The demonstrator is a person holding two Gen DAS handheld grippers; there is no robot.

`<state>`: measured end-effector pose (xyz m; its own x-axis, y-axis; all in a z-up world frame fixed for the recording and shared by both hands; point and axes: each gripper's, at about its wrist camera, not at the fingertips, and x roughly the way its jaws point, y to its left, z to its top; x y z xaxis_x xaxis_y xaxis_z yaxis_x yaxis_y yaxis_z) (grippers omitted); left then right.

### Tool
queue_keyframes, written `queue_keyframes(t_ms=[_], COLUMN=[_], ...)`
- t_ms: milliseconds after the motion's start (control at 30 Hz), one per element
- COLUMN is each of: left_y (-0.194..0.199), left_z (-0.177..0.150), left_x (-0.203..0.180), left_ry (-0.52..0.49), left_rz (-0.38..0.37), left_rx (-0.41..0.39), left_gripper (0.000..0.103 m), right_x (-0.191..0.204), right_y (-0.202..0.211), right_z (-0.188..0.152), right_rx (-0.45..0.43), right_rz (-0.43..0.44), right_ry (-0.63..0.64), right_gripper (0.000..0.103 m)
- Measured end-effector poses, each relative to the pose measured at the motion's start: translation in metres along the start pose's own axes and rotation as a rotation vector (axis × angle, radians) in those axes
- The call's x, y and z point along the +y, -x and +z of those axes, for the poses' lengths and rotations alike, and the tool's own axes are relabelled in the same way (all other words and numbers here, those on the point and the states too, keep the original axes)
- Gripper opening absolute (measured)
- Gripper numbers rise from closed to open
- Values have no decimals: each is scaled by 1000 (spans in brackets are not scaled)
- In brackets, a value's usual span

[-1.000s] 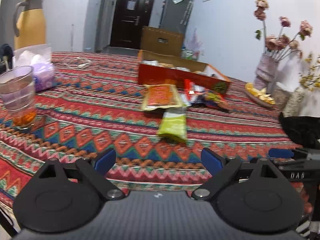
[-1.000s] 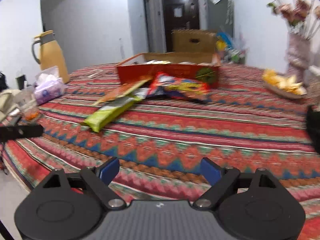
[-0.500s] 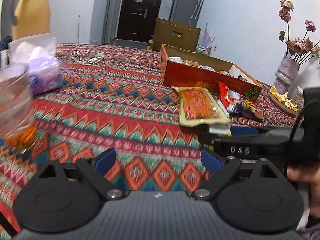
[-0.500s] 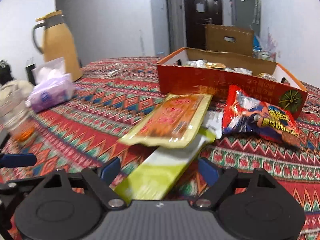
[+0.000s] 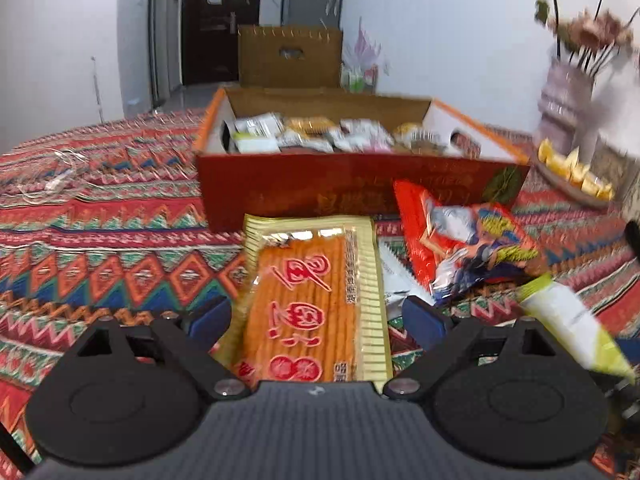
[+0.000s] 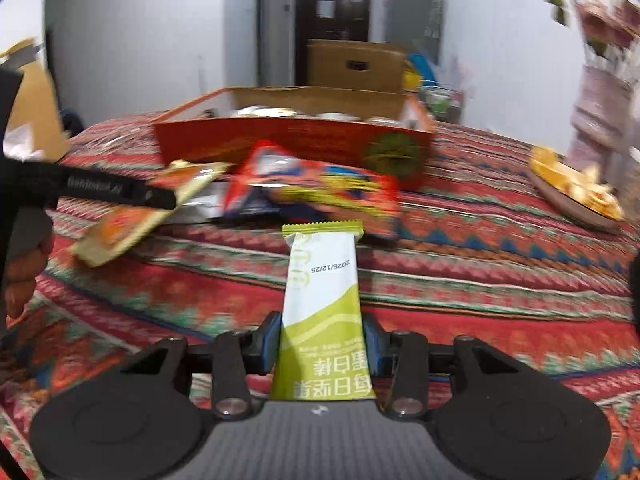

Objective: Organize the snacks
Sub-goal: 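Grasp an orange stick packet with the left tool while the right tool grasps a yellow-green bar, then carry the orange packet and yellow-green bar into the box and open both tools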

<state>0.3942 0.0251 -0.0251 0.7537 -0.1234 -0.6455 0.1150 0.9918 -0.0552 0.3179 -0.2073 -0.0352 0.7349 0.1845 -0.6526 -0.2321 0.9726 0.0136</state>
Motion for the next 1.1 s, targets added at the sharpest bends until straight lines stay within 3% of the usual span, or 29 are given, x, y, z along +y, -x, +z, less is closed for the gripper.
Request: queue_keyframes(t_ms=[67,167,200,267,367,667,767,1000,1100], left_y=[-9,-3,1,16,45,141,162,177,191], left_z=[0,-4,-6,-10,-26,-92,-97,-96,-92], left_x=[-1,-4,-5,-3,-2,-3,-8,-13,-16], left_ry=[-3,-42,-50,-55,-42,112,101,118,116], left_rz=[12,38,32,11,-3,-9,-13,-2,-32], left_rx=[28,19,23,25,19,0,-24,-63,-110], left_gripper=[91,59,41,28,25,20,15,14,14], right_x=[-10,-15,-14,-11,-9,-9,-12,-17,-19], right_y=[-2,-10,-12,-20,-17,42,64,90,100], right_z=[1,5,7,11,9,-35,-45,-48,-48], right_rx=[-4,-8,-11,-13,-13,-19,-29,-89,-113], right_rz=[7,32,38,53,71,106,83,61,62], right_ry=[-7,-8,-7,-11,-19,-23,-20,-37,-37], right_gripper=[44,44,44,43,37,35,35,35,35])
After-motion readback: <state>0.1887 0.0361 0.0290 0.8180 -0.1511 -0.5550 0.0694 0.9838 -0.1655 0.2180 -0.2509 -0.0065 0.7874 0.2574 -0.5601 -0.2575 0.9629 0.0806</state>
